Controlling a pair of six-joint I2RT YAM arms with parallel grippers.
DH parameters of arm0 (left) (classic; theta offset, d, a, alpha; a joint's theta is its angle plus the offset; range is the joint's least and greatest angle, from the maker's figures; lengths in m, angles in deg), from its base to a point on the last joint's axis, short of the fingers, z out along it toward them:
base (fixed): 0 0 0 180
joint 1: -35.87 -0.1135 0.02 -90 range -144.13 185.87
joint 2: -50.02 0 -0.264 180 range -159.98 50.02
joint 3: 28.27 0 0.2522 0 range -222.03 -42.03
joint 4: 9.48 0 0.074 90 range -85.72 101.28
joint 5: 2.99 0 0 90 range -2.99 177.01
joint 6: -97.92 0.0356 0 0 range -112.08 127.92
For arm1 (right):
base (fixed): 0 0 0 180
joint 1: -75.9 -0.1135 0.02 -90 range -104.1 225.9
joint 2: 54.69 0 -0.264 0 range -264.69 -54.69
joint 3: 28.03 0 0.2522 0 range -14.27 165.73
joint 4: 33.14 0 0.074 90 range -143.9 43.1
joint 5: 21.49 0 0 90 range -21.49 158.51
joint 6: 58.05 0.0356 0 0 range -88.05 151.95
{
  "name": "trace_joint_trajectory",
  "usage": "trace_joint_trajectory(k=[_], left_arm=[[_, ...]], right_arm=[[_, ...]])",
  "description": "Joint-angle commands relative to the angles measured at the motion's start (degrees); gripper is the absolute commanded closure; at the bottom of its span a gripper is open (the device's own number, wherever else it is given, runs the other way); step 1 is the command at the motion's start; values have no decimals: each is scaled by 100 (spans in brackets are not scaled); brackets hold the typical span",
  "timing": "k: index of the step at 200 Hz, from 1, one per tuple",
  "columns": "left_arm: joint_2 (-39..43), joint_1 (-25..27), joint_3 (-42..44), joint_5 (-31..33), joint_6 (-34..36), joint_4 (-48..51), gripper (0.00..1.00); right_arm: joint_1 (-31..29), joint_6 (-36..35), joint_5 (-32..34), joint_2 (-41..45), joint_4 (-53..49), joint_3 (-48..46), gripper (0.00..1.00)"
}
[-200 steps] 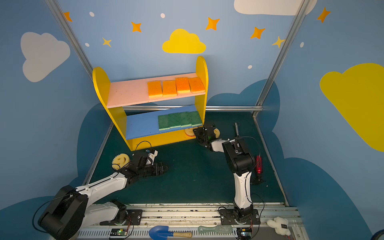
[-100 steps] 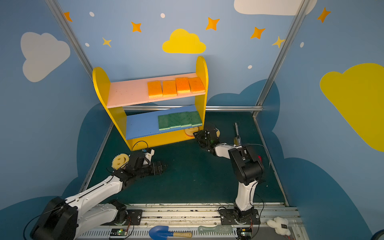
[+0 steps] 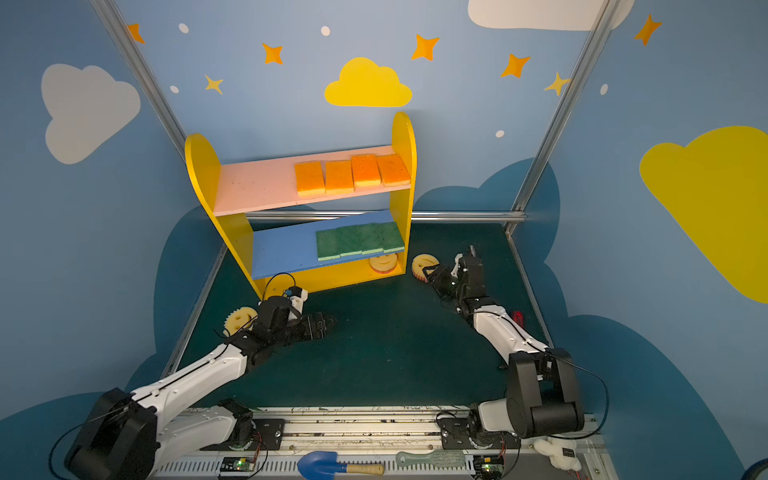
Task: Place and organize the cleaning sponges onto the shelf
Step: 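Draw back the right gripper and grasp the smiley sponge by the shelf corner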
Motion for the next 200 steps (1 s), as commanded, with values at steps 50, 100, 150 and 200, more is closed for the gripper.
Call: trace_joint_trajectory(k=[50,100,150,200], left_arm=[[-1306,-64,-804,-164,86,-495,0],[-2117,-274,-1017,-385,-67,-1100,0],[-2857,-462,-1257,-1090,-111,-1551,0],[-3003,-553,-1276,-1146,-130,-1634,0]], right_arm=[[753,-339,-783,-1295,-238,625,49],[761,-247,-855,-2453,7,1356,55],[749,-150,-906,-3236,177,1862,61],[748,-67,-937,-3661,347,2035,68]])
